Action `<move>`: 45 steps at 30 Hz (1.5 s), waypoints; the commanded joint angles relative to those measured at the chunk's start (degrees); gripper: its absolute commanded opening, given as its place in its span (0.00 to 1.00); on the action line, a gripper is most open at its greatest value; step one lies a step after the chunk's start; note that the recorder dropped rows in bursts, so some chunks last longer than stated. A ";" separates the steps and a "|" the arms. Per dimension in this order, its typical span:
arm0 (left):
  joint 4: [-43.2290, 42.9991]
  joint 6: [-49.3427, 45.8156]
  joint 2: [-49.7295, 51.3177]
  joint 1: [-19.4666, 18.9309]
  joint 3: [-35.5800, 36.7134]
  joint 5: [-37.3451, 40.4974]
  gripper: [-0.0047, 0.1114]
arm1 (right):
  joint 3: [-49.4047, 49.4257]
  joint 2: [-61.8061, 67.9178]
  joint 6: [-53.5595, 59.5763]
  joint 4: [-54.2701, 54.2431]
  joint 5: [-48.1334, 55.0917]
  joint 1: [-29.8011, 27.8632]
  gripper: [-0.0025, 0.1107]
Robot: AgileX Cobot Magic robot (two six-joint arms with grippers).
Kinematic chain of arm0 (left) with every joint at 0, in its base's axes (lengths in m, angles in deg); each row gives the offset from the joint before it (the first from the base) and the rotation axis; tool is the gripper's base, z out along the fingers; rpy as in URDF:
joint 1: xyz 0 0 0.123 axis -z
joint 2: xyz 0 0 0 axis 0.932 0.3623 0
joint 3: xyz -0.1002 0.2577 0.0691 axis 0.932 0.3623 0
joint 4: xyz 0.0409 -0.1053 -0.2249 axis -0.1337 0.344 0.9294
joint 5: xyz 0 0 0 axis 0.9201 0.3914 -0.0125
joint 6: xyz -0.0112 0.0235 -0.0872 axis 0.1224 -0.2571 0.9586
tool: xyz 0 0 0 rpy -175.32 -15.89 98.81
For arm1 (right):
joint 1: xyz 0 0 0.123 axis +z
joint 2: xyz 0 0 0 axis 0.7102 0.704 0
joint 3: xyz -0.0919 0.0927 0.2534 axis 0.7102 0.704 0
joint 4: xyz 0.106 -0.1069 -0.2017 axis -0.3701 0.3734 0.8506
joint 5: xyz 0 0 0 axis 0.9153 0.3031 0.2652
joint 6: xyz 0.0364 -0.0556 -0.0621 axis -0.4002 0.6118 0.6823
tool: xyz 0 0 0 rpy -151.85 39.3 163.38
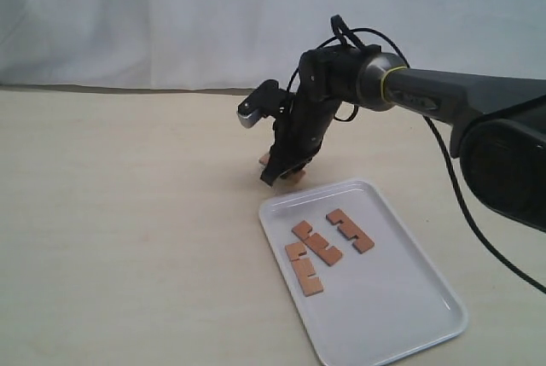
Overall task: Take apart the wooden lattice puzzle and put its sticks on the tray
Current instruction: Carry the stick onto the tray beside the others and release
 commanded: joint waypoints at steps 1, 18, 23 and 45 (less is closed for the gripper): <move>-0.01 0.20 -0.09 -0.08 0.17 -0.68 0.04 | 0.04 -5.61 -2.80 -0.31 -1.70 -0.05 0.06; -0.01 0.20 -0.09 -0.08 0.17 -0.68 0.04 | 36.32 -21.16 -15.48 0.29 -4.52 -9.85 0.06; -0.01 0.20 -0.09 -0.08 0.17 -0.68 0.04 | 38.28 -21.16 -17.95 0.29 -6.59 -10.05 0.06; -0.01 0.20 -0.09 -0.08 0.17 -0.58 0.04 | 38.04 -29.63 -19.51 -3.11 -5.00 -10.05 0.44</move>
